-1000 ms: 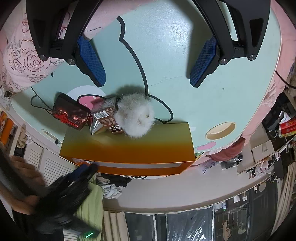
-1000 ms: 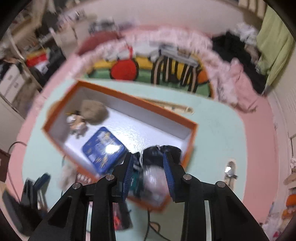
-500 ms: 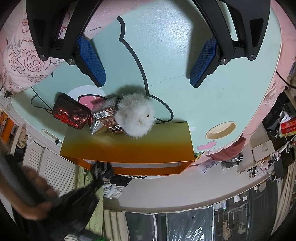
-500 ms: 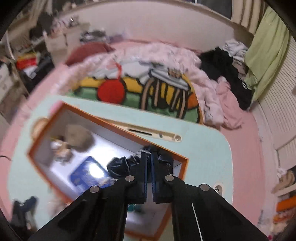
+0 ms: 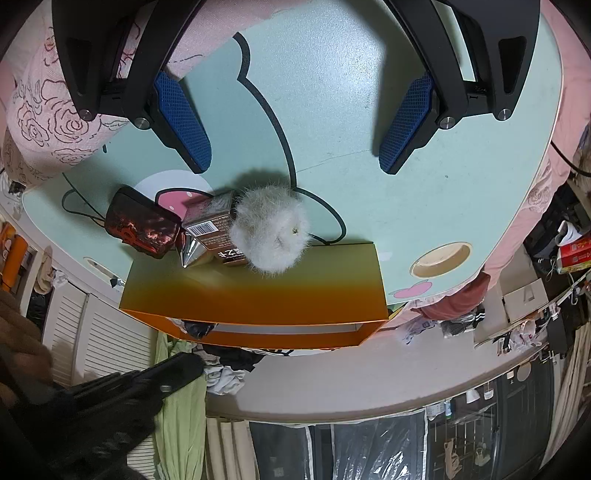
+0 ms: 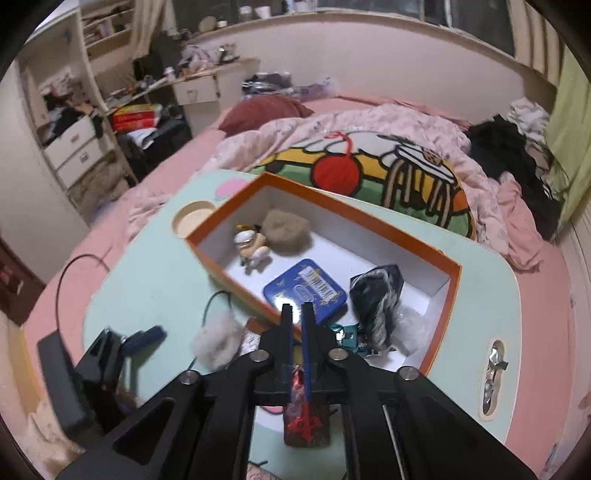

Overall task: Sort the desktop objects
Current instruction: 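Reach into the box and grasp the black cloth bag with right gripper, then lay the black cloth bag on the table beside the red pouch, right gripper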

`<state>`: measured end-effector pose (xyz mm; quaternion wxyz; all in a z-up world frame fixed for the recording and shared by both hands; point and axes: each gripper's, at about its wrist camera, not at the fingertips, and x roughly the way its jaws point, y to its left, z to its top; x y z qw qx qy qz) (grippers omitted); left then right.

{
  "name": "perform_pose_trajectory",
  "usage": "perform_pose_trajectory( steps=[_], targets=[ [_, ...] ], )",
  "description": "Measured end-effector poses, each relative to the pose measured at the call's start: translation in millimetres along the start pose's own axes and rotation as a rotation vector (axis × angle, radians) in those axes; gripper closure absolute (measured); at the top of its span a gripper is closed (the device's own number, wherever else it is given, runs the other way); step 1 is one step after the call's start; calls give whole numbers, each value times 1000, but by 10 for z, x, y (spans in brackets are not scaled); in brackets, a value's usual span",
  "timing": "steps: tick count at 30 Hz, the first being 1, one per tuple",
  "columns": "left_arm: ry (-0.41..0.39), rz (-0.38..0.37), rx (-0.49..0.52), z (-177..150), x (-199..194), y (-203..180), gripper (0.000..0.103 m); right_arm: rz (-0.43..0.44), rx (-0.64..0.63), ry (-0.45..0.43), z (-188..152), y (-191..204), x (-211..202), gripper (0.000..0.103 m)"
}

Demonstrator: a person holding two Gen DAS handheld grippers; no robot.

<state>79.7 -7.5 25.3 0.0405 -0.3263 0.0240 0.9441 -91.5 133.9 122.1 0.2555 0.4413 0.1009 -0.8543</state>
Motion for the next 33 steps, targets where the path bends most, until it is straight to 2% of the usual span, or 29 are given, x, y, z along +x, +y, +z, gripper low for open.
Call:
perform_pose_trajectory(
  steps=[1,2,3,5,7,9,11,12,14,17,19,21,24,25,26,27,29,31,32,33],
  targets=[
    [0,1,0,-8,-2,7,11,-60,49,-1,78,-87,55,50],
    [-1,1,0,-3,1,-6,11,-99,79,11,150,-175,142,37],
    [-1,1,0,-7,-1,8,11,-116,92,25,193,-219,219,32],
    [-1,0,1,-10,2,45,11,-128,101,87,229,-295,414,38],
    [-1,0,0,-14,1,39,11,-174,39,195,200,-246,722,82],
    [-1,1,1,-15,2,36,11,-202,-10,191,166,-205,794,83],
    [-2,1,-1,-17,2,34,11,-197,-4,88,188,-190,575,88],
    [-2,1,0,-18,2,33,11,-166,17,-9,215,-187,318,88],
    [-2,1,0,-21,2,32,11,-83,41,-148,198,-178,-216,88],
    [-3,1,0,-25,1,30,11,34,10,-211,24,-64,-692,88],
    [-2,1,0,-25,1,31,11,83,-8,-211,-165,11,-794,87],
    [-2,1,0,-28,1,30,11,81,-26,-174,-402,126,-689,86],
    [-2,0,0,-29,3,25,11,78,-10,-73,-656,231,-233,85],
    [-3,1,0,-34,0,24,11,101,-9,-46,-739,279,-86,85],
    [-3,1,0,-35,0,24,11,124,-6,-53,-770,278,-12,85],
    [-3,1,0,-35,0,22,11,156,2,-84,-824,291,-2,82],
    [-3,1,-1,-38,1,20,11,197,46,-159,-949,258,-130,69],
    [-3,2,-1,-40,1,19,11,208,81,-241,-1071,164,-293,32],
    [-4,1,-1,-41,0,18,11,185,88,-283,-1212,117,-407,28],
    [-4,2,-1,-41,0,17,11,157,82,-288,-1284,111,-438,27]
  ],
)
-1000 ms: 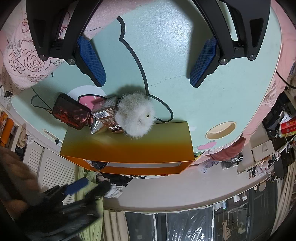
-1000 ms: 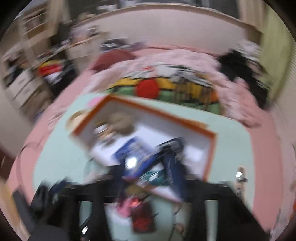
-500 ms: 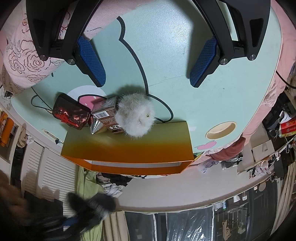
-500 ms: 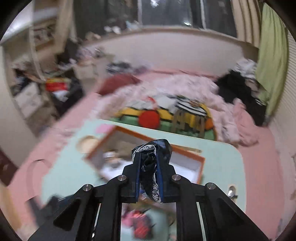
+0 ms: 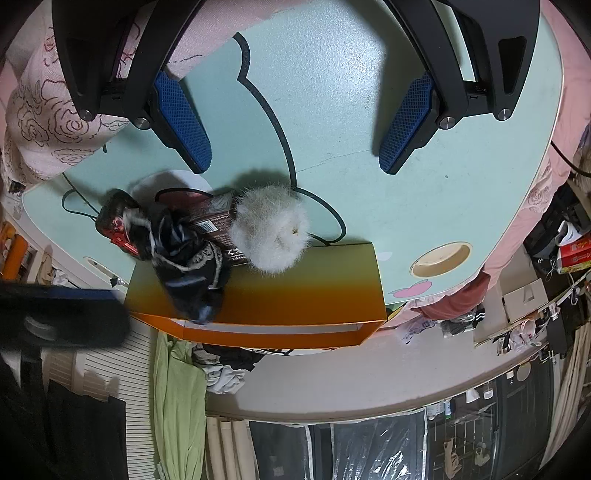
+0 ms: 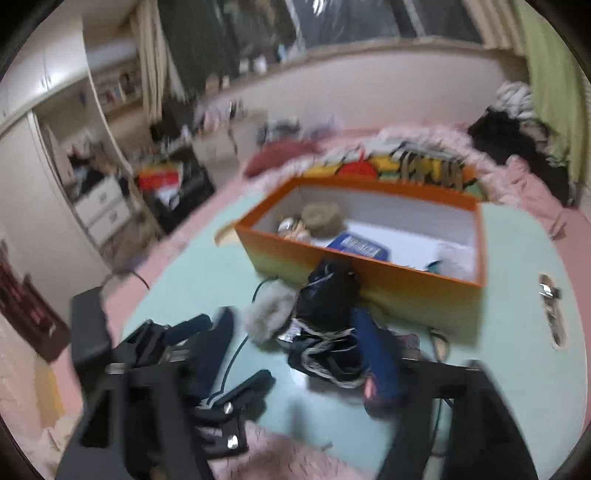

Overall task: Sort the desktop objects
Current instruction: 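Lay the black cloth bag on the table beside the red pouch, right gripper, then reach into the box and grasp the clear plastic-wrapped item with left gripper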

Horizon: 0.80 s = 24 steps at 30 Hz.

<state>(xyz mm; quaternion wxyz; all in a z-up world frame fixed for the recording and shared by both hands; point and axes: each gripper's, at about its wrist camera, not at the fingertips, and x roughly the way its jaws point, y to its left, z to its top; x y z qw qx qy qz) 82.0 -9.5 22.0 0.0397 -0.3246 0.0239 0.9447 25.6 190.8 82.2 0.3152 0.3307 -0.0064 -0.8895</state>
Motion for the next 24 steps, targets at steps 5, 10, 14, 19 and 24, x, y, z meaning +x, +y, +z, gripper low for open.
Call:
perform_pose_trajectory(
  steps=[5,10,14,19,24],
  targets=[
    [0,0,0,-5,0,-1,11,-121,-42,111,-483,-109,-40,27],
    [-1,3,1,-25,-16,-2,11,-212,-36,58,-660,-212,205,4],
    [-3,-9,-6,-48,-27,21,11,-201,-40,48,-675,-193,168,3],
    [-48,-68,-44,121,-225,144,14,-193,-34,43,-683,-223,189,3],
    [-117,-136,5,810,-478,-33,38,-192,-34,43,-686,-234,196,3]
  ],
)
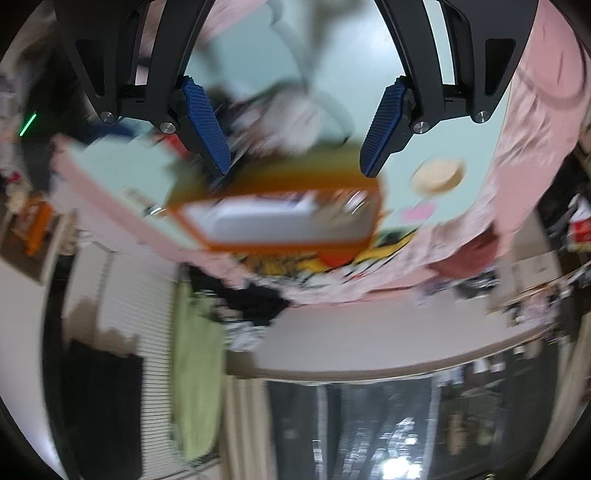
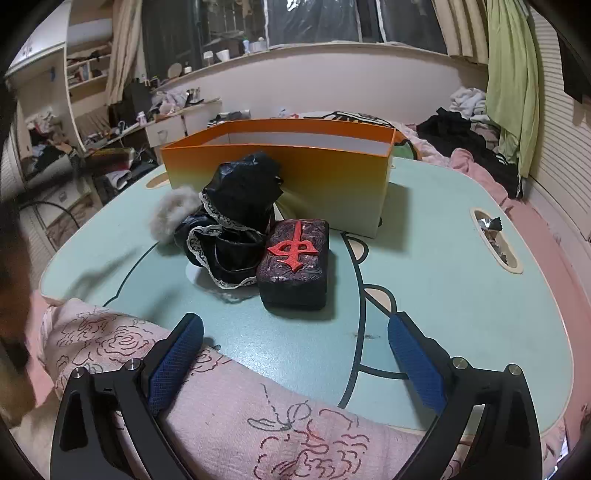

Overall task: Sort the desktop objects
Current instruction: 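Reach into the box and grasp the clear plastic-wrapped item with left gripper, then place the plastic-wrapped item on the table beside the fluffy ball, left gripper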

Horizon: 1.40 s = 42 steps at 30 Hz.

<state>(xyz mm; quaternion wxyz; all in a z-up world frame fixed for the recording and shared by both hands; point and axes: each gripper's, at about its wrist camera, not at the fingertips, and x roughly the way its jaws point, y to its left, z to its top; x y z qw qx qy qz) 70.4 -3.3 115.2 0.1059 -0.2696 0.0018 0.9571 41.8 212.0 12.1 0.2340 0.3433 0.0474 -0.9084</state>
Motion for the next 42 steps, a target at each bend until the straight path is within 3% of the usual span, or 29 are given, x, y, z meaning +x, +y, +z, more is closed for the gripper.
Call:
perform_pose_trajectory(
  steps=[2,4,6,10,14,16,17,18,21,24,29,31,33,36,38,42],
  targets=[
    [97,-123,-24,335,248,-113,42,4,3,-2,9,-12,7,3],
    [260,-229,-47,602,699,-247,42,7,3,-4,7,-10,-4,3],
    [421,-281,-76,746,1207,-366,42,8,3,-4,5,-7,-9,3],
    [598,-240,-88,807,1998,-528,42,7,3,-4,7,-7,-6,3],
    [680,-212,-87,753,2414,-623,44,7,3,-4,3,-2,-7,3],
    [723,-211,-99,690,2576,-647,58,8,4,-4,2,-5,-9,3],
    [743,-229,-109,642,2631,-667,71,7,4,-4,8,-4,-5,3],
    [753,-244,-110,605,2661,-689,76,8,5,-4,6,-4,-6,3],
    [686,-263,-113,614,2646,-640,80,12,5,-6,0,0,-8,2],
    [565,-311,-147,725,2355,-489,81,15,5,-6,1,20,-3,2],
    [317,-384,-159,911,1460,-85,81,15,5,-6,2,14,-2,2],
    [239,-377,-148,811,1060,103,81,14,4,-6,-1,21,-6,2],
    [187,-322,-132,611,748,315,80,14,5,-6,1,17,-4,2],
    [158,-157,-146,241,554,613,80,14,5,-6,0,16,-4,2],
    [184,-78,-166,-2,596,820,80,15,5,-6,1,10,-3,2],
    [280,-121,-206,-289,944,899,80,16,6,-7,-3,15,-8,2]
  ],
)
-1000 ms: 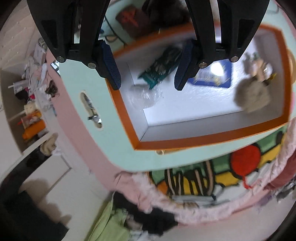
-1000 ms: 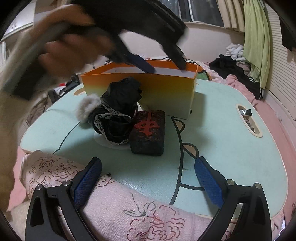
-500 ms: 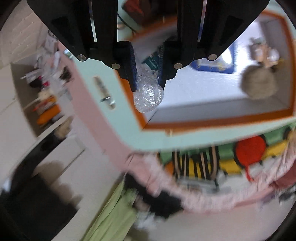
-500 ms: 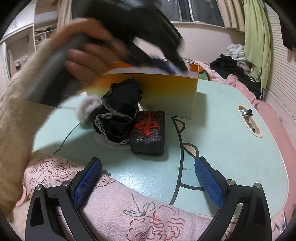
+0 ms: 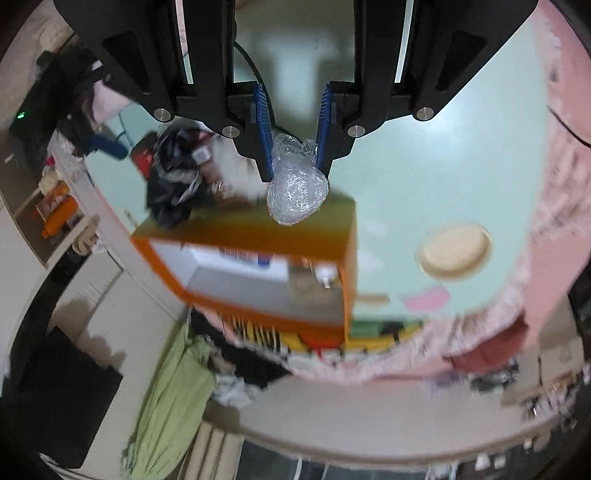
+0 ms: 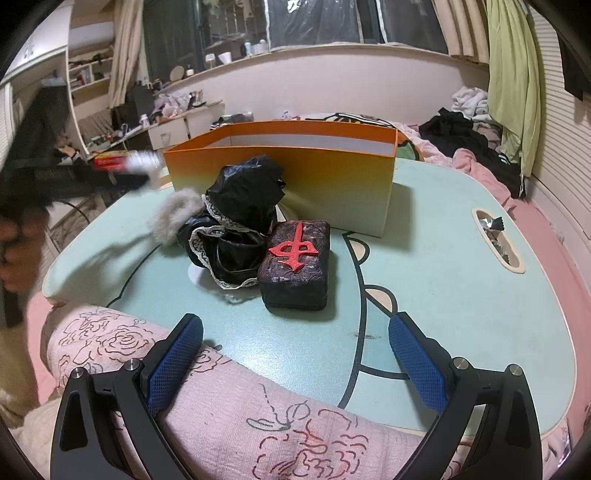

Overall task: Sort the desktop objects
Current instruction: 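Place the plastic-wrapped item on the table beside the fluffy ball, left gripper, then reach into the box and grasp the beige fluffy ball with right gripper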

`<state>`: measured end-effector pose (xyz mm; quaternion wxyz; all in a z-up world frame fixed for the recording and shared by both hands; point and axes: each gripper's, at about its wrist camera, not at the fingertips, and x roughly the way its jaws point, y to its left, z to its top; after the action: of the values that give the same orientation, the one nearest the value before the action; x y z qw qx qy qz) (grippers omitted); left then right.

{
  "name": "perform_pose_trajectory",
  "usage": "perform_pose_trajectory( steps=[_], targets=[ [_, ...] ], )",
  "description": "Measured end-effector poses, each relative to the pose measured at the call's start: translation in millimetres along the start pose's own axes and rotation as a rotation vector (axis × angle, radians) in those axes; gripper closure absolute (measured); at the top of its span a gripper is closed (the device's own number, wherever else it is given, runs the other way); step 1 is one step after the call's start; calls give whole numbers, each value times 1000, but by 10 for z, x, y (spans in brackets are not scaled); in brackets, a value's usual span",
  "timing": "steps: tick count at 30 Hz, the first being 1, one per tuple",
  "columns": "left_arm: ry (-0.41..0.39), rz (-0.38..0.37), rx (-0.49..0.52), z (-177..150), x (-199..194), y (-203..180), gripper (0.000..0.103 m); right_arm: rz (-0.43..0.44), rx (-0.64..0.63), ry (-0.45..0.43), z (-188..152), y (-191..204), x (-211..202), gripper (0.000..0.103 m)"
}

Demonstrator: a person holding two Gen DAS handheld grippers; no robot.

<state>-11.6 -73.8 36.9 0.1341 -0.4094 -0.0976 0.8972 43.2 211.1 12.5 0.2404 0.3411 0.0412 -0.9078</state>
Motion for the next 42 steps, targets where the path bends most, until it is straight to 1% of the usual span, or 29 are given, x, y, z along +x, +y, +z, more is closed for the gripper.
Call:
perform_pose_trajectory(
  steps=[1,2,4,6,8,9,11,14,15,16,17,18,19,20,21,24,25,26,27,28,29,30,32,33,34,36,38,40,42],
  targets=[
    [5,-7,7,-17,75,-29,80,0,0,1,4,-5,3,2],
    [-1,-9,13,-22,130,-72,76,0,0,0,4,-5,3,2],
    [-36,-14,26,-33,130,-182,64,1,0,0,1,2,0,2],
    [-91,-12,39,-75,12,-221,33,1,0,0,4,7,3,2],
    [-164,4,62,-161,-186,-239,23,0,0,0,4,15,4,2],
    [-176,27,75,-210,-244,-246,21,0,0,0,5,8,5,2],
    [-143,69,119,-321,-297,-287,21,1,0,0,5,1,6,2],
    [-21,111,206,-582,-155,-337,21,1,0,0,6,-2,6,2],
    [-20,142,242,-675,-91,-365,16,1,0,1,5,-1,7,2],
    [-91,202,293,-749,-69,-450,12,-2,-5,-2,4,1,4,2],
    [-130,217,291,-794,-50,-463,11,-4,-6,0,4,11,4,2],
    [-126,198,238,-763,-3,-445,10,-4,-5,1,3,14,2,2],
    [-136,201,207,-739,9,-439,9,-3,-4,0,0,15,-4,2],
    [-141,223,185,-727,27,-448,9,-3,-6,-1,-1,25,-10,2],
    [-156,256,183,-732,57,-475,9,-4,-7,0,2,17,-1,2],
    [-208,272,172,-807,44,-502,9,7,0,-4,-1,3,-16,2],
    [-208,270,170,-811,45,-498,9,24,6,-7,0,-6,-33,8],
    [-205,267,170,-803,49,-490,9,66,17,-9,20,-22,-71,14],
    [-204,266,171,-816,66,-512,9,109,33,-7,58,-41,-111,32],
    [-206,266,172,-824,63,-509,9,158,60,-9,144,-60,-172,45],
    [-208,265,172,-827,68,-502,9,180,73,-18,226,-74,-218,46],
    [-209,264,173,-829,75,-502,9,203,82,-43,397,-67,-290,47],
    [-210,265,174,-822,53,-493,9,203,70,-70,754,-10,-341,47],
    [-210,266,174,-829,52,-499,9,193,62,-62,974,40,-305,47],
    [-211,267,173,-849,43,-514,9,192,62,-37,1202,102,-222,47],
    [-211,267,173,-851,45,-514,9,216,97,58,1685,234,133,47],
    [-212,269,173,-854,43,-522,9,207,139,143,1973,282,505,47],
    [-213,270,173,-853,44,-522,9,136,193,266,2229,337,1050,47],
    [-213,269,173,-854,44,-523,9,106,235,363,2316,319,1432,47]
  ],
)
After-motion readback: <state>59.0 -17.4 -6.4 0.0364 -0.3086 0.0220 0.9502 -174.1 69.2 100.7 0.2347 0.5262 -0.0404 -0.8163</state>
